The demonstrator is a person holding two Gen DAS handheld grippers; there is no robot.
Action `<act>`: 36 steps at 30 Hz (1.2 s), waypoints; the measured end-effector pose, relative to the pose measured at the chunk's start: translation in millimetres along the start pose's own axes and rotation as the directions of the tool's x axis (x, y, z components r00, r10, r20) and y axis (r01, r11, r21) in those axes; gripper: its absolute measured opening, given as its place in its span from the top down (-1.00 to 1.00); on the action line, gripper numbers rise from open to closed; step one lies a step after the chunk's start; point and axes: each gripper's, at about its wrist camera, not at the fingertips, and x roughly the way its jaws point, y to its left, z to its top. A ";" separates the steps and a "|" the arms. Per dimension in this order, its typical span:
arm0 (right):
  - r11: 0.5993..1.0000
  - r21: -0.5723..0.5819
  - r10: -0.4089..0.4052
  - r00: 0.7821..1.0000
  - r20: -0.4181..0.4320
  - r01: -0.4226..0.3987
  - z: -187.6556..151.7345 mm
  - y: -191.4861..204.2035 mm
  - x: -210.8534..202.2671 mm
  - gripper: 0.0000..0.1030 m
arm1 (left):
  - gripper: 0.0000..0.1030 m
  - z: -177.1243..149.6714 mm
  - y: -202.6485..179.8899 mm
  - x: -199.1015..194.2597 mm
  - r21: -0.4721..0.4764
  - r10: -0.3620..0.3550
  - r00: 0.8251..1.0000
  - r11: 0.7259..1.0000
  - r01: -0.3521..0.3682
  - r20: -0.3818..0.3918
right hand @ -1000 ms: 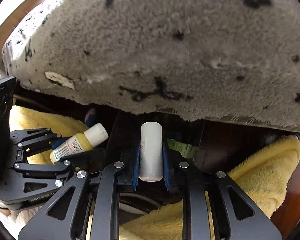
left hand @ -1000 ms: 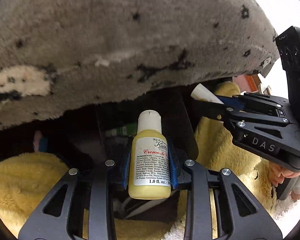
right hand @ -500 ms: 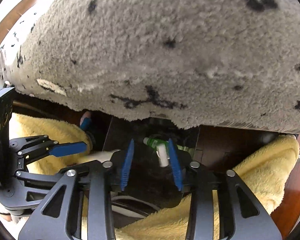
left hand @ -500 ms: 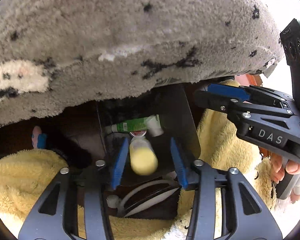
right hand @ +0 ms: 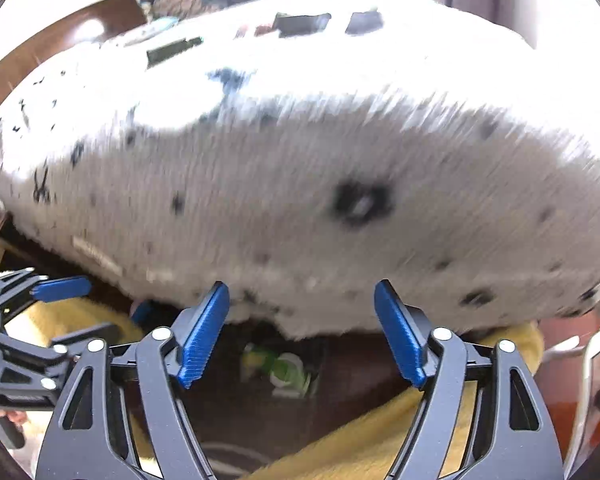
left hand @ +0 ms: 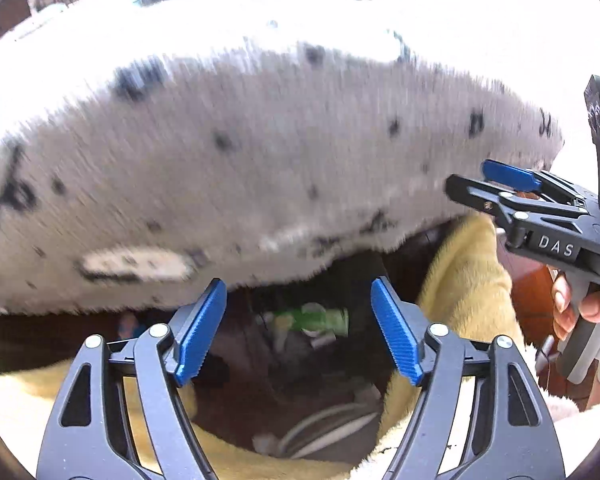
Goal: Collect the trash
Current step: 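Lower both tools below the bed edge and release both items into the bin, then grasp the black box with the right tool while the left tool grasps the green bottle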
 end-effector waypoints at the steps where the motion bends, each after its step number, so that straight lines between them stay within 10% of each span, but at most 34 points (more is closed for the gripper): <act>1: 1.000 -0.005 -0.026 0.999 0.034 0.026 6.0 -2.2 -7.2 -0.51 | -0.43 5.1 2.9 -7.0 0.002 0.015 1.000 1.000 -0.015 0.027; 19: 0.987 0.036 -0.158 0.956 0.248 0.154 134.0 -20.4 -13.2 -0.57 | -0.45 135.3 94.6 -48.3 -0.083 0.153 0.953 0.987 -0.135 0.260; 36: 0.979 0.076 -0.200 0.964 0.176 0.189 193.5 -27.3 66.9 -0.57 | -0.45 237.8 125.3 24.8 0.041 0.220 0.945 0.971 -0.237 0.244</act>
